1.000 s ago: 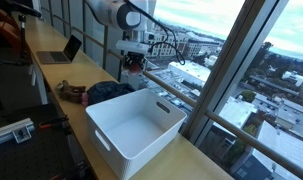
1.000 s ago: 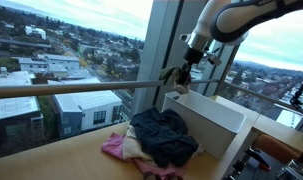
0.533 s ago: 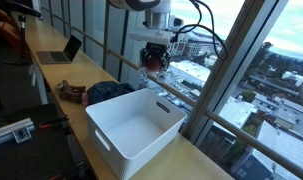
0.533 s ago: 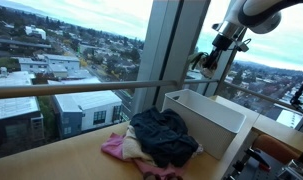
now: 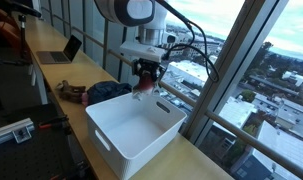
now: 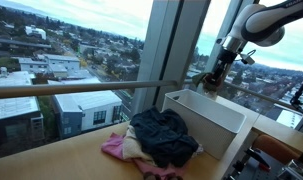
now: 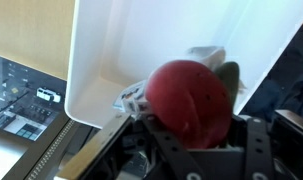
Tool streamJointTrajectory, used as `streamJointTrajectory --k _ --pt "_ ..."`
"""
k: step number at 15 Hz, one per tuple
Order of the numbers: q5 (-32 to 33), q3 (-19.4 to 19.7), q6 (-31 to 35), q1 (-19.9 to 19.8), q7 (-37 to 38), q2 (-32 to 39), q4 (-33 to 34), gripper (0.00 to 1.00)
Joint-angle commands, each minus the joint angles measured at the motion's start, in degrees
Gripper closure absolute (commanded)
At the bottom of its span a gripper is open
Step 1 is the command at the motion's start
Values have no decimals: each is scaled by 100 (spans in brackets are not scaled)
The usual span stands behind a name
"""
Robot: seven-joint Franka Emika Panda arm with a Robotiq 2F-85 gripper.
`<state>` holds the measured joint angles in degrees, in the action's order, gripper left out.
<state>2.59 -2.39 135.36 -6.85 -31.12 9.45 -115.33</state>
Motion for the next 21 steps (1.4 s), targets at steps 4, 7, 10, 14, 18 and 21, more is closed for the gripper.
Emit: streamJointTrajectory --k 4,7,10,14,18,21 --pt "623 -141 492 581 356 -1107 -995 2" --pt "1107 -374 740 1012 858 -1134 -1336 0" --pt "1470 -449 793 1212 1220 -977 -1390 0" --pt "1498 -549 795 1404 1263 -750 -1379 0" --pt "1367 -748 907 1646 1244 -252 -1219 0" --pt "1349 -887 1012 1803 1245 369 -979 0"
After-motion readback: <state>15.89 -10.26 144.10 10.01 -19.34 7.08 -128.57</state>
